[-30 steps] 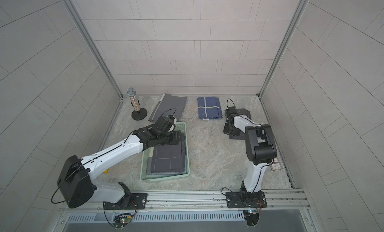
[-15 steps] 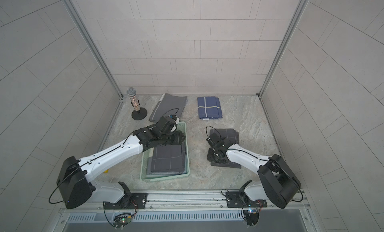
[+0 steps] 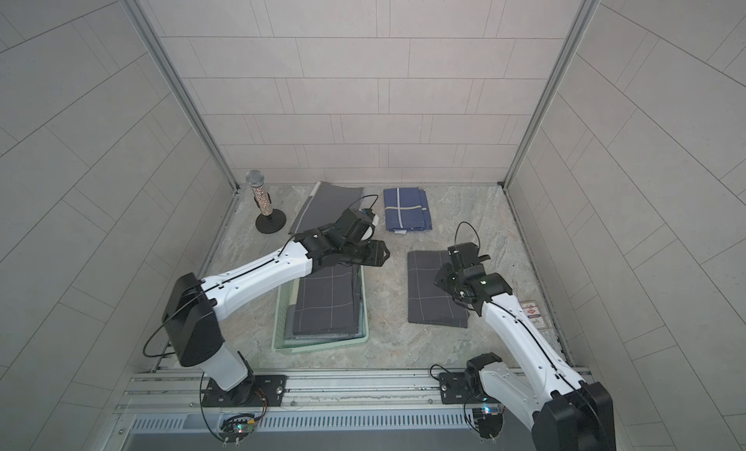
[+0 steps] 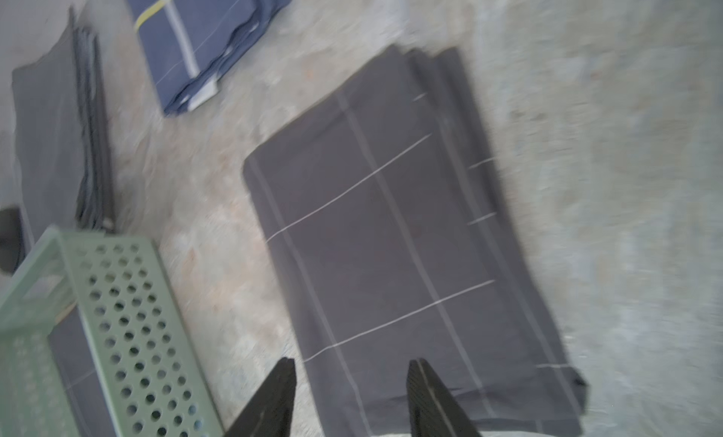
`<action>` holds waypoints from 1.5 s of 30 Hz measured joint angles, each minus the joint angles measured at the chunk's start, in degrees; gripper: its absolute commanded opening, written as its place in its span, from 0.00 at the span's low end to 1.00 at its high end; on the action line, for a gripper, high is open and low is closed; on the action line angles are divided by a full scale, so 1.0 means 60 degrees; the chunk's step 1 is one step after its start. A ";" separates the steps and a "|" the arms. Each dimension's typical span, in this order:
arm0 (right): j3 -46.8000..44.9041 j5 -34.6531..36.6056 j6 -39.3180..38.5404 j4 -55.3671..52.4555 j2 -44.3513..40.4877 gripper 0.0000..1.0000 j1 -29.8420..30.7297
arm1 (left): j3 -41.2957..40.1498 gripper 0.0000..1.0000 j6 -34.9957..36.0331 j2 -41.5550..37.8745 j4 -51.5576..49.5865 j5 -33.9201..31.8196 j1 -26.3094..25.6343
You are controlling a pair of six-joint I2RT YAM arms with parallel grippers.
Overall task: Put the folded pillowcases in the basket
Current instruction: Move the pillowcase to the center of the board, then pick up the pillowcase at the center of the board.
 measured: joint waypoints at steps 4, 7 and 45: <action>-0.0138 -0.0069 -0.0517 -0.0302 -0.0044 0.63 -0.1016 | 0.1421 0.63 -0.0022 0.1800 0.0011 0.0244 -0.0193; -0.0251 -0.0182 -0.0809 -0.0299 0.0011 0.64 -0.1366 | 0.2302 0.64 -0.0040 0.2965 -0.0040 0.0310 -0.0251; -0.2299 -0.1767 -0.1792 0.0408 0.1253 0.42 -0.2597 | 0.6182 0.06 -0.0273 0.7198 -0.0976 -0.0251 -0.0076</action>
